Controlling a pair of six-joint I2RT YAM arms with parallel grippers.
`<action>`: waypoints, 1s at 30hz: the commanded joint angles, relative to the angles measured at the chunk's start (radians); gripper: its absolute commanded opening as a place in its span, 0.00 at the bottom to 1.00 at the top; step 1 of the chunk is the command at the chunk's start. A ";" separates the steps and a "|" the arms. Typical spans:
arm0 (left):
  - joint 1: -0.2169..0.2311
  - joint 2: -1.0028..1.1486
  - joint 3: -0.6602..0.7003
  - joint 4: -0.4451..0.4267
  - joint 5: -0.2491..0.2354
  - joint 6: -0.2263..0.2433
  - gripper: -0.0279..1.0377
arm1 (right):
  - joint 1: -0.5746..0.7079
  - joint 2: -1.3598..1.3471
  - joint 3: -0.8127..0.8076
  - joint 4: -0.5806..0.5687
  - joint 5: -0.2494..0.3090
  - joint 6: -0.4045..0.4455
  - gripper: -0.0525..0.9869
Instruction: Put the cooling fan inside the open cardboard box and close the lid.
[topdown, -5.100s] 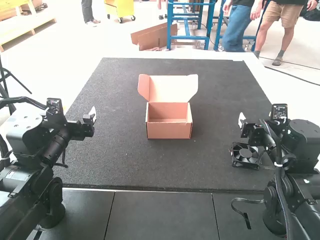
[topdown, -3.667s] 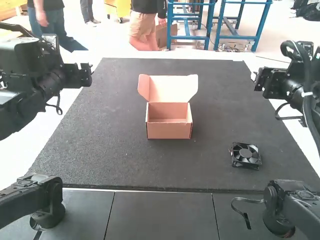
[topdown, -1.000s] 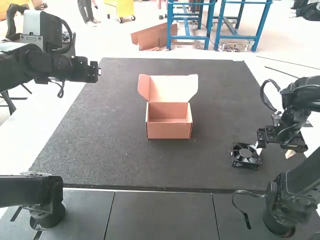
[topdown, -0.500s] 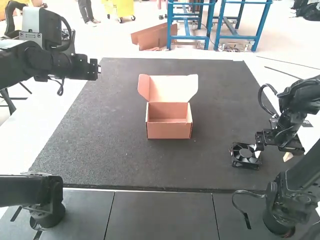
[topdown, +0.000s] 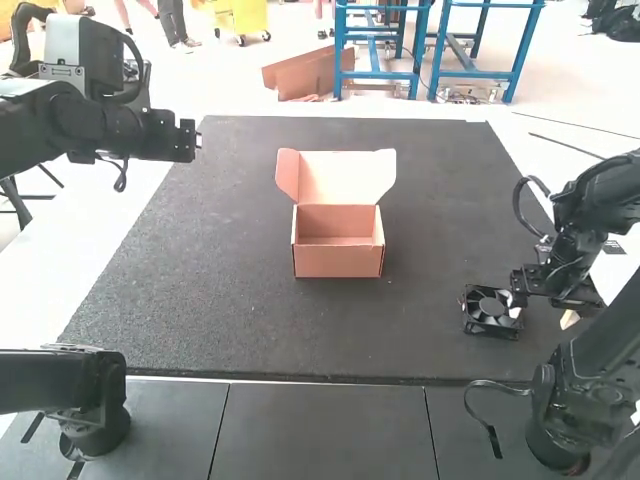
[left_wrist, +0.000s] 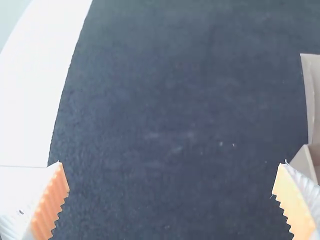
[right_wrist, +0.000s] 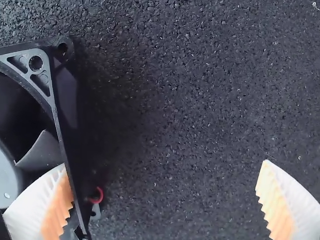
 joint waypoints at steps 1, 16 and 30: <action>-0.001 0.000 0.056 0.002 0.006 0.000 0.93 | -0.010 0.021 -0.010 -0.004 0.010 -0.014 0.75; -0.002 -0.007 0.069 -0.019 0.006 -0.004 0.93 | 0.008 0.017 0.008 0.062 -0.018 -0.044 0.04; -0.005 -0.007 0.039 -0.018 0.004 -0.005 0.93 | 0.008 -0.183 0.184 -0.116 -0.202 0.061 0.03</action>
